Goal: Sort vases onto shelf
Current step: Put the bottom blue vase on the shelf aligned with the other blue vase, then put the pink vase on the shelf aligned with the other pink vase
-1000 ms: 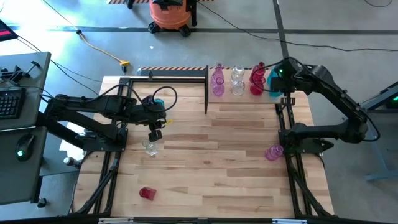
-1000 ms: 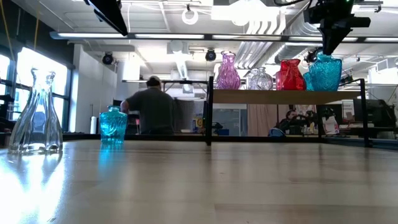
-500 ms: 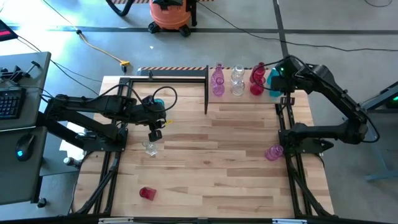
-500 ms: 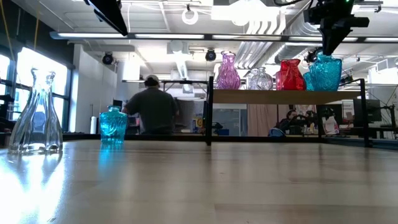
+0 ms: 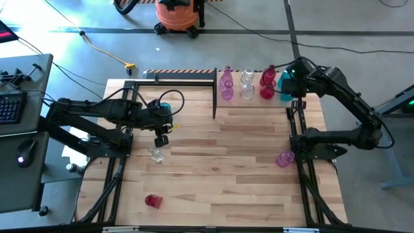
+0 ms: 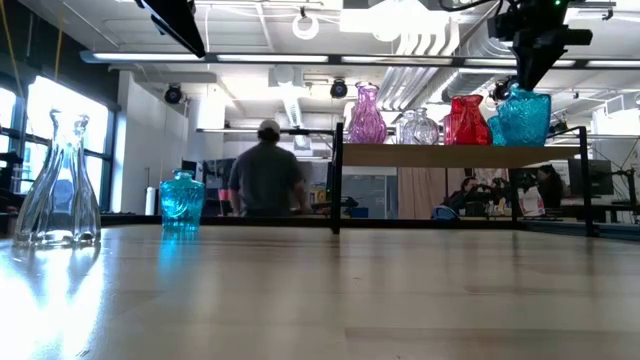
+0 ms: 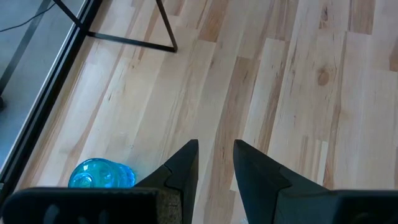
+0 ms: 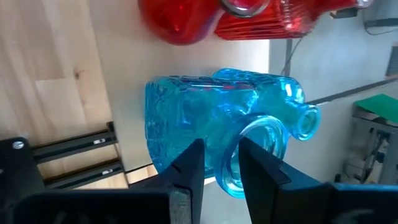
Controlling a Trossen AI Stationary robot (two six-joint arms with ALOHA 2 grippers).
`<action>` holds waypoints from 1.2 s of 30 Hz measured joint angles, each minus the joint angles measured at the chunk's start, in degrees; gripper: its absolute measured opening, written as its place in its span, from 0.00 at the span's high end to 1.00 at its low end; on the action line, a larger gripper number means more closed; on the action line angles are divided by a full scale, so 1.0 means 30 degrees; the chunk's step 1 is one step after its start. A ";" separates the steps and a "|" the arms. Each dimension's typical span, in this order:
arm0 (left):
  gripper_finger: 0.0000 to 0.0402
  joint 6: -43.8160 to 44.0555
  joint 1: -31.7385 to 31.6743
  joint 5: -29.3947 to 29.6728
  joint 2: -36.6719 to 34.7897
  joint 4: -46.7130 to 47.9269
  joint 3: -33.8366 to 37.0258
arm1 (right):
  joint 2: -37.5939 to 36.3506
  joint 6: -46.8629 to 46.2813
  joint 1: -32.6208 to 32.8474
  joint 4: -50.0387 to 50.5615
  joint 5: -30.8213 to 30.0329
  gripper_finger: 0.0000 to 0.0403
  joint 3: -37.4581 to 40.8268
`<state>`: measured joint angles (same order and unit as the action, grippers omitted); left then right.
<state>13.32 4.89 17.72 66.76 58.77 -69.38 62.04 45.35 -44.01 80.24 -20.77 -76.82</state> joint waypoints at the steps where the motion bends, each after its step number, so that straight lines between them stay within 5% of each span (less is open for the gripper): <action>1: 0.78 0.0000 -0.0002 0.0000 0.0000 0.0005 0.0000 | 0.0000 -0.0028 0.0000 -0.0177 -0.0170 0.81 0.0000; 36: 0.78 0.0000 0.0002 0.0000 0.0000 0.0002 0.0000 | -0.1523 0.0202 0.0001 -0.0405 -0.1596 0.81 0.0000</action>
<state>13.32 4.90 17.72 66.76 58.77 -69.38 57.47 45.95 -44.01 79.02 -25.56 -76.82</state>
